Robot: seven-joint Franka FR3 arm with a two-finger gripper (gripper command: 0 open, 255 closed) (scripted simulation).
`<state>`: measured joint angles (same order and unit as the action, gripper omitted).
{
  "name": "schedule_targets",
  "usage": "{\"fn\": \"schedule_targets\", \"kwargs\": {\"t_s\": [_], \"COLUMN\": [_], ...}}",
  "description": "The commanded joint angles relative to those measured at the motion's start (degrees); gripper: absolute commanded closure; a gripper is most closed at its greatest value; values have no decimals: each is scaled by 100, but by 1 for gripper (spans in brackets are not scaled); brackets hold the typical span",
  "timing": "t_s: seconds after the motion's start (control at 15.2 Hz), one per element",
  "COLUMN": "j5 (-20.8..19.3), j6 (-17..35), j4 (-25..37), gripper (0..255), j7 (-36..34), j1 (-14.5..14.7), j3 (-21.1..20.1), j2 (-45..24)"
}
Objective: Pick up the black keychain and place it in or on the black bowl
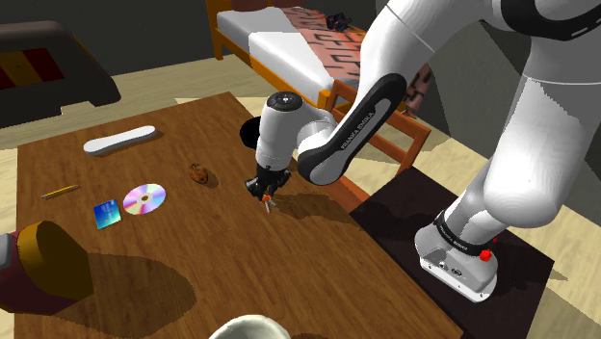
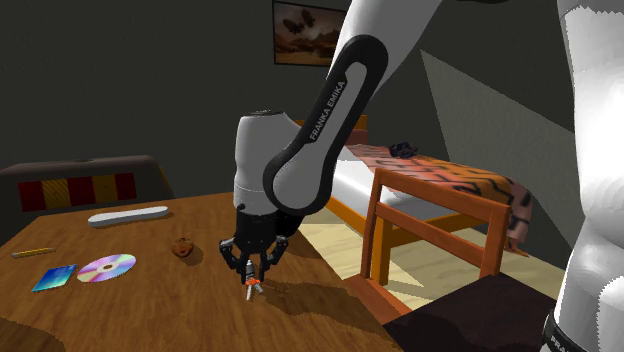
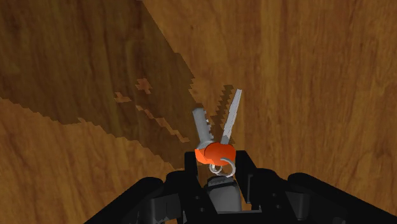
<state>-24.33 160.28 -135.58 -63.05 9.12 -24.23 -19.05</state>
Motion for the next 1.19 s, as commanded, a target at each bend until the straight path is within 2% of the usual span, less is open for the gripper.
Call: {"fn": "schedule_targets", "kwargs": {"t_s": [0.0, 0.2, 0.66, 1.12], "j5": [0, 0, 654, 1330], "j6": [0, 0, -420, -874], "j4": [0, 0, -64, -49], "gripper": [255, 255, 255, 255], "j7": [0, 0, 492, 987], "j1": [0, 0, -345, -571], "j3": [0, 0, -459, -780], "j2": [0, 0, 534, 1065]}}
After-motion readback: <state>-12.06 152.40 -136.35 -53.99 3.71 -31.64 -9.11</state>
